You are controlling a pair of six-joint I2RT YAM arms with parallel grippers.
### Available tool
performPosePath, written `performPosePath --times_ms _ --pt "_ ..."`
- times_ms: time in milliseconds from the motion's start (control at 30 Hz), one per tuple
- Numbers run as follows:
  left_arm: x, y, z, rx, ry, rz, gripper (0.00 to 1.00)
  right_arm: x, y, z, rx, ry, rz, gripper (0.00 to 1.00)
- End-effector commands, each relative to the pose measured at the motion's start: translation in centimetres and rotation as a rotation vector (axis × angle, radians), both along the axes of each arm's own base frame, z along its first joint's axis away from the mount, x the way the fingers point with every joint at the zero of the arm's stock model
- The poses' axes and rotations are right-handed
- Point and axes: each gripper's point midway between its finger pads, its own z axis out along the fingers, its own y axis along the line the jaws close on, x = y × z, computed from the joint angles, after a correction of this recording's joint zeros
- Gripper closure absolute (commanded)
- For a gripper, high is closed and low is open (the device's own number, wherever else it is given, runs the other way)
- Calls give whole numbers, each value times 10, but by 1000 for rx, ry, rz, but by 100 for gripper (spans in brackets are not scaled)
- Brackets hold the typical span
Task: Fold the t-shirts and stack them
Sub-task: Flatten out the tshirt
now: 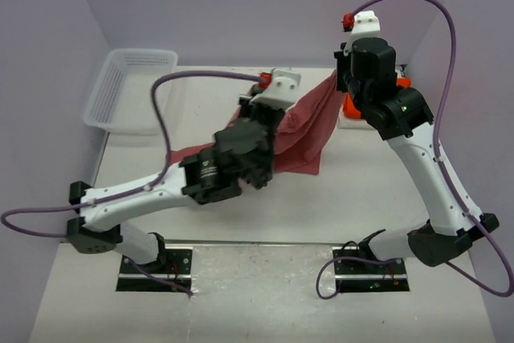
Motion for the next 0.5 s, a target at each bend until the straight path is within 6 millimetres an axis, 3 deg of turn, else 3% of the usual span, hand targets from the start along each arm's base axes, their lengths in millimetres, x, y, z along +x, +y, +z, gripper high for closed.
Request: performPosePath --times_ms 0,33,100,133,200,233,300,333,367,400,433,467 --pt "50 -62 -87 -69 224 -175 100 4 2 7 21 -8 0 100" --pt "78 -46 -105 -32 231 -91 100 5 1 8 20 -9 -6 100" --pt "115 -42 -134 -106 345 -131 100 8 -7 8 21 -5 -32 100" --pt "145 -5 -140 -147 355 -47 100 10 -11 8 23 -4 -44 100" --pt "167 23 -141 -213 368 -35 100 16 -22 4 27 14 -70 100" --pt "184 66 -135 -253 351 36 100 18 -25 1 40 19 -76 100" --pt "195 99 -124 -304 348 43 100 23 -36 -2 55 28 -102 100" --pt "203 138 -111 -334 319 98 100 25 -35 -4 68 34 -94 100" --pt "203 150 -106 -322 322 92 100 27 -37 -5 74 37 -97 100" --pt "203 165 -85 -333 287 105 100 30 -42 -6 81 41 -112 100" --pt "206 191 -78 -333 281 151 100 32 -41 -5 98 40 -104 100" --pt "202 197 -75 -316 305 134 100 33 -42 -5 107 41 -105 100"
